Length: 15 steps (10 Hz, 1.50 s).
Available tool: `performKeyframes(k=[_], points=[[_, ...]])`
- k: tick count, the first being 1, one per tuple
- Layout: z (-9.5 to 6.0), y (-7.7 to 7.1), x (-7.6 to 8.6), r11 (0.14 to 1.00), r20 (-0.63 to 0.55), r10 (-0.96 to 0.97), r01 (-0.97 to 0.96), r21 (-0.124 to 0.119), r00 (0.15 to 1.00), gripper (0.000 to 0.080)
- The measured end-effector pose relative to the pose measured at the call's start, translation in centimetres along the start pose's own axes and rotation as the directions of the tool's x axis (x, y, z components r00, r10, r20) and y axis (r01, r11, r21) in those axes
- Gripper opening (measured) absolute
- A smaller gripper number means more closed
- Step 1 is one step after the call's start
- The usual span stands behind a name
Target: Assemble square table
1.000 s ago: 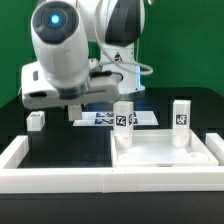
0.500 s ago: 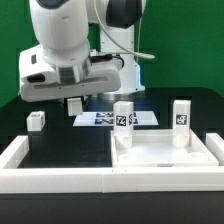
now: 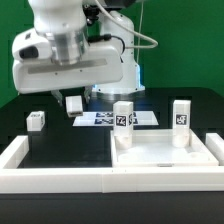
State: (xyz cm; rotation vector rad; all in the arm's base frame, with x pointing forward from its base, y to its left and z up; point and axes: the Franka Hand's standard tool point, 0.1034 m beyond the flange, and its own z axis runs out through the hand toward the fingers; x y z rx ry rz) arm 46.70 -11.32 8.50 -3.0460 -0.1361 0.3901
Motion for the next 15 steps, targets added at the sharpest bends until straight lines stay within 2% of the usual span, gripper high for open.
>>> performKeyframes(k=[1,2,3,5,7,8,9,10,11,14,15], points=[[-0.6,0.0,-0.1,1.0,-0.026,0.003,-0.003,-0.002,1.0,0.029],[-1.8,0.1,0.5,1.0,-0.088,0.001,-0.003,-0.019,0.996,0.029],[-3.0,0.0,0.4,0.999,-0.147,-0.001,-0.004,-0.034,0.989,0.029],[-2.5,0.8,0.5,0.998,-0.263,-0.016,-0.002,-0.067,0.965,0.029],[-2.4,1.8,0.3,0.993,-0.387,-0.033,-0.013,-0.116,0.921,0.029],[-1.9,2.1,0.4,0.991,-0.43,-0.02,-0.039,-0.128,0.903,0.029],[-2.1,1.7,1.0,0.991,-0.454,-0.006,-0.054,-0.121,0.891,0.029],[-3.0,1.8,1.7,0.988,-0.507,-0.006,-0.074,-0.137,0.862,0.029],[-3.2,0.5,2.5,0.991,-0.503,0.04,-0.099,-0.091,0.863,0.029],[-5.1,-3.3,5.7,0.986,-0.543,0.133,-0.168,-0.015,0.829,0.029],[-5.4,-4.5,6.7,0.985,-0.555,0.143,-0.175,-0.004,0.82,0.029]])
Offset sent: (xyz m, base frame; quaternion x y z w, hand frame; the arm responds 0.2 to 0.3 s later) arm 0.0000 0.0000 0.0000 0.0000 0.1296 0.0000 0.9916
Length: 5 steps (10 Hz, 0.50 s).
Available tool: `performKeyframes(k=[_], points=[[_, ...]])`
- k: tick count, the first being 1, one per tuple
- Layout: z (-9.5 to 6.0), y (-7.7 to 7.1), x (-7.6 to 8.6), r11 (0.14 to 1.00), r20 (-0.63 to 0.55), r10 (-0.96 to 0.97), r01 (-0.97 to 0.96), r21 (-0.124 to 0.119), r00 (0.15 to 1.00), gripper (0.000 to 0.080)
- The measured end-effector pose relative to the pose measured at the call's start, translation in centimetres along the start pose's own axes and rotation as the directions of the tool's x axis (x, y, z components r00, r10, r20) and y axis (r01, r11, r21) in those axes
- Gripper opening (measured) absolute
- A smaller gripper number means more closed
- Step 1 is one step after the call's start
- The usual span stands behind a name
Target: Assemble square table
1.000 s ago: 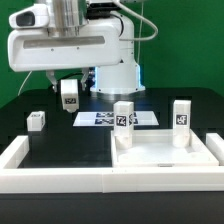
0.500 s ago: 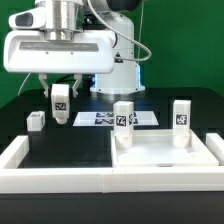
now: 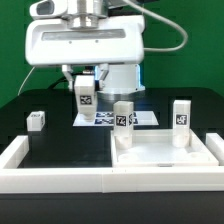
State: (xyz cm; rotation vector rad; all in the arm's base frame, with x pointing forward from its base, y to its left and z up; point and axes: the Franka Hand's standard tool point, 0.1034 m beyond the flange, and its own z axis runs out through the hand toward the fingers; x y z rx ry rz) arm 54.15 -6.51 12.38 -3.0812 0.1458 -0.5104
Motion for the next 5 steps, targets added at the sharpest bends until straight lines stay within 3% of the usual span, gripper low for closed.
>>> performKeyframes(k=[5], points=[[0.34,-0.13,-0.2,1.0,-0.001,-0.005,0.005,-0.005,1.0,0.029]])
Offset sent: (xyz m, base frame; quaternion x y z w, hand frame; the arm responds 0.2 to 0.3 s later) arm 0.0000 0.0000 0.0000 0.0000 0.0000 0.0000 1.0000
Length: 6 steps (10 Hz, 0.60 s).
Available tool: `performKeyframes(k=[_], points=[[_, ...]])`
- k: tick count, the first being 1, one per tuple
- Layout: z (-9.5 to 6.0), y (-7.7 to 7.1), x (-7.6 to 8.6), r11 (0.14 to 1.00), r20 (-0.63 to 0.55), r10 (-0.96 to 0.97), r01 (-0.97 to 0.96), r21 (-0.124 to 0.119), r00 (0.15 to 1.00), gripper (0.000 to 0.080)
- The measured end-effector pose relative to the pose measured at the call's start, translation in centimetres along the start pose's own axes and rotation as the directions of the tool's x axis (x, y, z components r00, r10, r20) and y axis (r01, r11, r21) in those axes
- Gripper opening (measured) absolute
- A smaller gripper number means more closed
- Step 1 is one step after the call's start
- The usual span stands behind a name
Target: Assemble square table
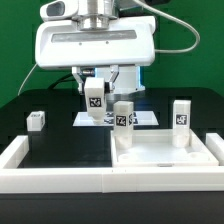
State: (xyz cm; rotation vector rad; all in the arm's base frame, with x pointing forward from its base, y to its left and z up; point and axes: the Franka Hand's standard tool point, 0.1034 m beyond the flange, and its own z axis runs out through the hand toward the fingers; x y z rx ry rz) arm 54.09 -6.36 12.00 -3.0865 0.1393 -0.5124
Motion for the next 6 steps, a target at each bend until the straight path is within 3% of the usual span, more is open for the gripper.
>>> performKeyframes(k=[1,3,5,6], points=[[0.1,-0.3,0.0,1.0,-0.002,-0.003,0.003,0.001,1.0,0.029],[0.7,-2.7,0.5,0.999,-0.018,-0.039,0.039,0.016,0.999,0.029],[1.1,-4.6,2.4,0.998,-0.041,-0.049,0.051,0.033,0.998,0.029],[1.4,-6.7,3.5,0.998,-0.066,-0.035,0.038,0.046,0.997,0.029]])
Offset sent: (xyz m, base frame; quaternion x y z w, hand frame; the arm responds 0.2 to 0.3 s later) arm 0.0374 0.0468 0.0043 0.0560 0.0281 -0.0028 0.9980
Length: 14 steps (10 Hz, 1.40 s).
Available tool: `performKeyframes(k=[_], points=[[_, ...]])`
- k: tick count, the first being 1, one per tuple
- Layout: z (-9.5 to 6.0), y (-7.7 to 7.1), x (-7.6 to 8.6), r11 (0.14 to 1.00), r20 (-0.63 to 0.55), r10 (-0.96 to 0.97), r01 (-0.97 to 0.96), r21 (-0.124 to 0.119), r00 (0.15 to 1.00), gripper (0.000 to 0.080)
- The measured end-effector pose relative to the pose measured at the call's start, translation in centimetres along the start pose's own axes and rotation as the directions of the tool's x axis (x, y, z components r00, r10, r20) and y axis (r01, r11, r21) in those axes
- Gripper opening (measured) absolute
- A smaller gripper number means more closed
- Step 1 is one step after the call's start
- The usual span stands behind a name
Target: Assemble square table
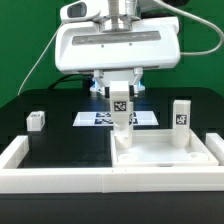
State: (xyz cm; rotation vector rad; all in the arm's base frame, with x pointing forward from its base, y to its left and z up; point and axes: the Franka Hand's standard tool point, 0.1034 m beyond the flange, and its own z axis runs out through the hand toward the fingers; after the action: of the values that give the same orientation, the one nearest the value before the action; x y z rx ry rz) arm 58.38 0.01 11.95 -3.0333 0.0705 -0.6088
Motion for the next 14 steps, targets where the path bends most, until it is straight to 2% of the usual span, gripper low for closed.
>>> performKeyframes(k=[1,3,7,10,11,12,14], points=[[0.3,-2.1,0.5,1.0,-0.014,0.002,-0.002,0.012,1.0,0.029],[0.4,-1.6,0.3,1.0,-0.012,-0.01,0.01,0.008,1.0,0.029],[0.5,-2.0,0.2,1.0,-0.012,-0.004,0.005,0.01,1.0,0.029],[1.1,-5.9,0.5,0.999,-0.027,-0.002,0.003,0.036,1.0,0.029],[1.3,-6.5,0.7,0.999,-0.042,-0.012,0.014,0.036,0.999,0.029],[1.5,-6.6,1.1,0.999,-0.086,-0.024,0.026,0.023,0.996,0.029],[1.6,-6.4,1.0,0.999,-0.085,-0.022,0.024,0.021,0.996,0.029]])
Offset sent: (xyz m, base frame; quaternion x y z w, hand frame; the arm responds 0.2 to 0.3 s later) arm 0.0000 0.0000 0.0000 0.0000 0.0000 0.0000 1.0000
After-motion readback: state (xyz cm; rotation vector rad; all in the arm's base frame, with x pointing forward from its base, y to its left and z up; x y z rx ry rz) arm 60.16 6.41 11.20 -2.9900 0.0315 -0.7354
